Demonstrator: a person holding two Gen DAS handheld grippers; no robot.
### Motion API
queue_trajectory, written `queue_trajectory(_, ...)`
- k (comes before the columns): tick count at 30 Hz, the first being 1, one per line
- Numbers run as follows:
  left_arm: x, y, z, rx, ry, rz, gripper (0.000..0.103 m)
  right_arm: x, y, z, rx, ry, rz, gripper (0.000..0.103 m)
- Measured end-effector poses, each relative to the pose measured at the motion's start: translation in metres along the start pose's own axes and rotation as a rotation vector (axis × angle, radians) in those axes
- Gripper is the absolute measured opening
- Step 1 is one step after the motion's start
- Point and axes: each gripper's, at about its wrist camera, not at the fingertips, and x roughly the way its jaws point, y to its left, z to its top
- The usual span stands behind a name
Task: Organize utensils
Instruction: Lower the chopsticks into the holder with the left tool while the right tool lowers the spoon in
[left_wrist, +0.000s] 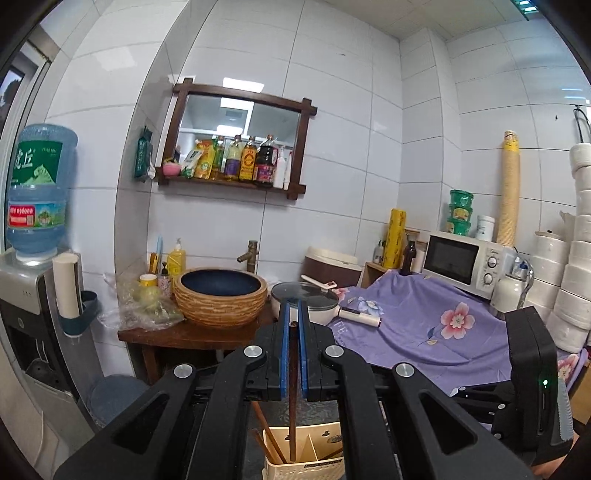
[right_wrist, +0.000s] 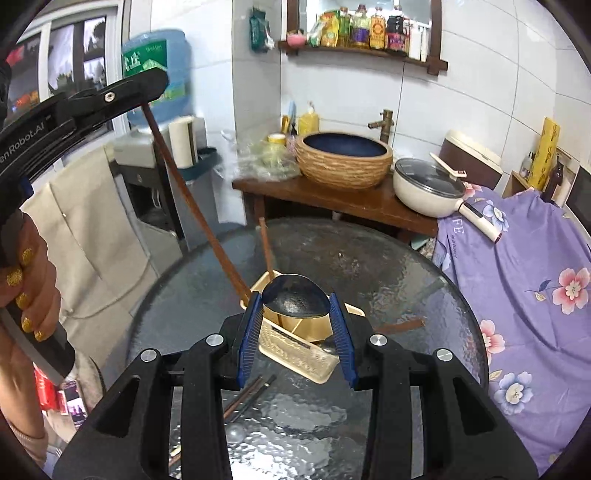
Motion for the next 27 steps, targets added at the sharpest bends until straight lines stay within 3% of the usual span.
queue_trajectory(13, 0.047, 0.01, -0.044, -0.015, 0.119, 0.021, 0.004, 0.067, -0.001, -0.001, -0.032, 0.152, -0.033, 0.038)
queue_trajectory(27, 0.077, 0.021, -0.079, -0.04, 0.228, 0.026, 0.004, 0.099, -0.004, -0.008, -0.074, 0.225, -0.069, 0.038)
